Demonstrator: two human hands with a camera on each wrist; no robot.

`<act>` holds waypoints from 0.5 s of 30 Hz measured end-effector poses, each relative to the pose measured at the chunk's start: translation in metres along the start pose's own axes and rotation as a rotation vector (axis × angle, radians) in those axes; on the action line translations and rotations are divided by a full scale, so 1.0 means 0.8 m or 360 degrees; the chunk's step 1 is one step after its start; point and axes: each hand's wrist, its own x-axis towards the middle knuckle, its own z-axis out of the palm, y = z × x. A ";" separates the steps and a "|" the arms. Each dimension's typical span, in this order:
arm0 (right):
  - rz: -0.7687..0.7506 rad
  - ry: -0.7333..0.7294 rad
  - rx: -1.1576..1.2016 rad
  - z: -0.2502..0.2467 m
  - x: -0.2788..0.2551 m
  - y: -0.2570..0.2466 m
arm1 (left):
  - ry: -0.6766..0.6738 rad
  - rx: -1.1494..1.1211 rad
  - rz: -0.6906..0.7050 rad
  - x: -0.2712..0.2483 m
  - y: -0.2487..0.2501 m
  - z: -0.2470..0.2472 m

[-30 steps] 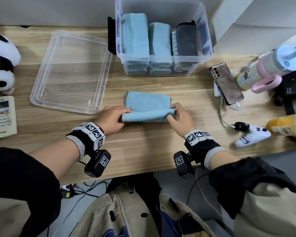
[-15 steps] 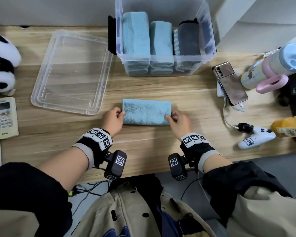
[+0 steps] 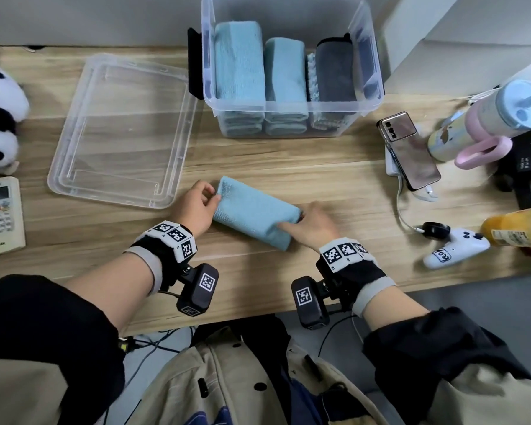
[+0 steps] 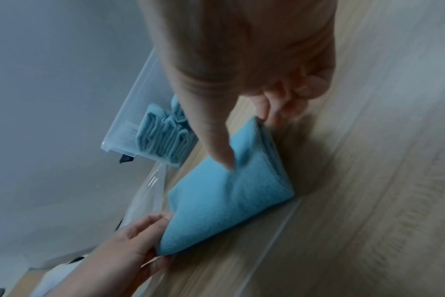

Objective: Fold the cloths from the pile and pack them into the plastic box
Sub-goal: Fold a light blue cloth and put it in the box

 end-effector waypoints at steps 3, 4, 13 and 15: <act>-0.0076 0.0287 0.0190 -0.007 -0.004 -0.003 | 0.0013 -0.0085 0.0069 0.006 -0.002 -0.005; -0.0148 0.0307 0.0177 -0.007 -0.004 -0.005 | 0.0033 -0.0117 0.0097 0.007 -0.002 -0.005; -0.0331 0.0058 -0.0046 0.017 -0.006 -0.023 | 0.0220 -0.0483 -0.0231 -0.024 -0.017 0.004; -0.0339 -0.0034 -0.0029 0.025 -0.012 -0.025 | 0.0119 -0.0607 -0.0332 -0.034 -0.017 0.010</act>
